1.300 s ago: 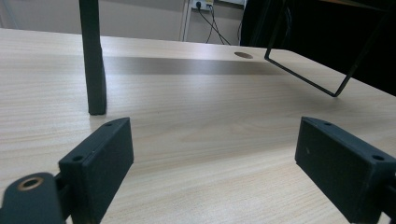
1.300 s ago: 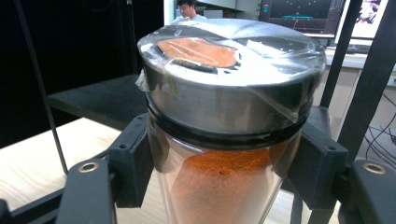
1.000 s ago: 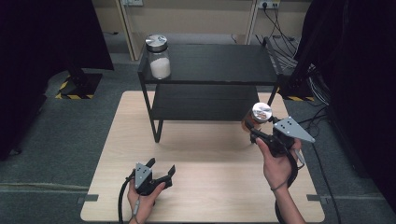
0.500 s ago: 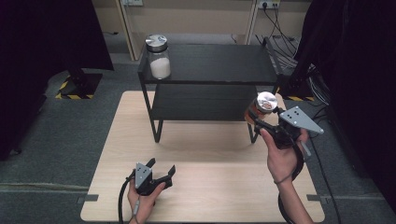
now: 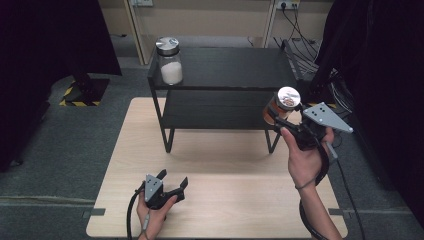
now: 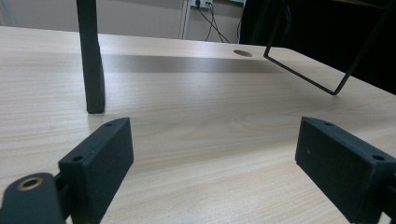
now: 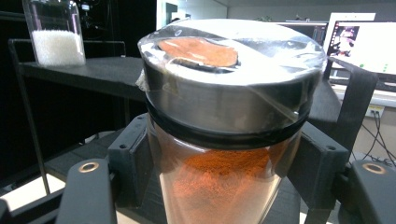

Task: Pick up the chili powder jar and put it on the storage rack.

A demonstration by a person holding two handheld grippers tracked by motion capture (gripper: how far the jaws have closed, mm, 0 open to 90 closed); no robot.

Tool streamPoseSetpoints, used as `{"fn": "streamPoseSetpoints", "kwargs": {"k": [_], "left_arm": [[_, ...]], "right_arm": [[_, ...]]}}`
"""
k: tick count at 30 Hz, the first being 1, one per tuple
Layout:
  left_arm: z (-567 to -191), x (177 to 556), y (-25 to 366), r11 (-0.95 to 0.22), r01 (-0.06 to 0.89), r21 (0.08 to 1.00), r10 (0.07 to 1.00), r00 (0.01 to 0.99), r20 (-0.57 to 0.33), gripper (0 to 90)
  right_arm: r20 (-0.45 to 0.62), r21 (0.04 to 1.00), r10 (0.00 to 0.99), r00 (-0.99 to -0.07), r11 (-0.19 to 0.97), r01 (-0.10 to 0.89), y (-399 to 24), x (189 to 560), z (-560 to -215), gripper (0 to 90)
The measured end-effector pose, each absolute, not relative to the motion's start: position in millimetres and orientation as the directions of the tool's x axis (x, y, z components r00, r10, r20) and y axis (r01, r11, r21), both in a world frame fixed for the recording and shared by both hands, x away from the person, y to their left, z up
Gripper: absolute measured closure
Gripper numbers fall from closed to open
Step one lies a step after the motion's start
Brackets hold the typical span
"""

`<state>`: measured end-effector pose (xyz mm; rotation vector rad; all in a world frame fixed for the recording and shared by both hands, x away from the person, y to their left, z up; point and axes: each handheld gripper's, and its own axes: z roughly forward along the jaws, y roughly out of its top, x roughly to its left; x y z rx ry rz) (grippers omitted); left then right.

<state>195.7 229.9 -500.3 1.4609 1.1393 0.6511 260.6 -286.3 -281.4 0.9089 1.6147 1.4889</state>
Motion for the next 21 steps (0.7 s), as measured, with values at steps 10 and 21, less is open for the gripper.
{"fn": "streamPoseSetpoints", "kwargs": {"k": [10,21], "left_arm": [[-500.3,195.6,229.8,0.083,0.29,0.953,0.903,0.383,-0.195,11.0],[-500.1,195.8,229.7,0.081,0.291,0.953,0.903,0.384,-0.193,10.9]], "right_arm": [[-0.052,0.998,0.887,-0.46,0.065,0.014,-285.6,263.9,-265.2,32.3],[-0.052,0.998,0.892,-0.449,0.06,0.004,-283.2,268.1,-247.7,32.3]]}}
